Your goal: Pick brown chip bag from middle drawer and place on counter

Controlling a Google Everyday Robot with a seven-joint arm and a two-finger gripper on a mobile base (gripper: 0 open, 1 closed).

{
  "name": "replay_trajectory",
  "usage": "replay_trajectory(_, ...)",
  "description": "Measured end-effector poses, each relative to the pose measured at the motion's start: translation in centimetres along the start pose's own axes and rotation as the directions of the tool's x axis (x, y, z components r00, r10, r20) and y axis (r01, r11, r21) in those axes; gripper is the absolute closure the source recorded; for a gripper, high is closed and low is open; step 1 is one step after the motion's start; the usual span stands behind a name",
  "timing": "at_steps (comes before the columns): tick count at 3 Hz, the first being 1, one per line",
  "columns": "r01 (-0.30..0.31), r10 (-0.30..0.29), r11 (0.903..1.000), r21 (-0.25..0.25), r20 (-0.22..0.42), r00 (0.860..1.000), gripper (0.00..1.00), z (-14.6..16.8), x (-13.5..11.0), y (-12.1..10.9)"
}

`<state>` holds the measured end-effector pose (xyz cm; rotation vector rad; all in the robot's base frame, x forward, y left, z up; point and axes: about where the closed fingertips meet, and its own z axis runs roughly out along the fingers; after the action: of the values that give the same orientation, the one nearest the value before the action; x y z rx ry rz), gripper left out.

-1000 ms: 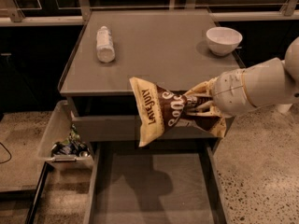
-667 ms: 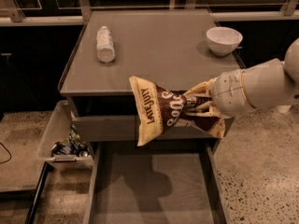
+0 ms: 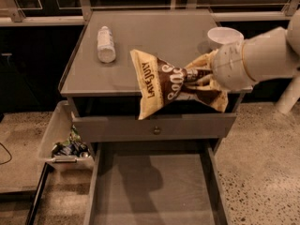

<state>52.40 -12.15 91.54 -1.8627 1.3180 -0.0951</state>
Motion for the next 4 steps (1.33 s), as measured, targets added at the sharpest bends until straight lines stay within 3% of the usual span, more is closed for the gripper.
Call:
replay_trajectory(1, 0.032, -0.03, 0.9984, 0.046, -0.04, 0.999, 1.0, 0.2, 1.3, -5.3)
replay_trajectory(2, 0.04, -0.037, 0.9944, 0.097, -0.039, 0.999, 1.0, 1.5, 3.3, -9.8)
replay_trajectory(3, 0.021, -0.018, 0.9909, 0.133, -0.022, 1.0, 1.0, 3.4, 5.6, -12.8)
replay_trajectory(4, -0.015, 0.012, 0.9889, 0.148, 0.02, 1.0, 1.0, 5.7, 7.6, -14.2)
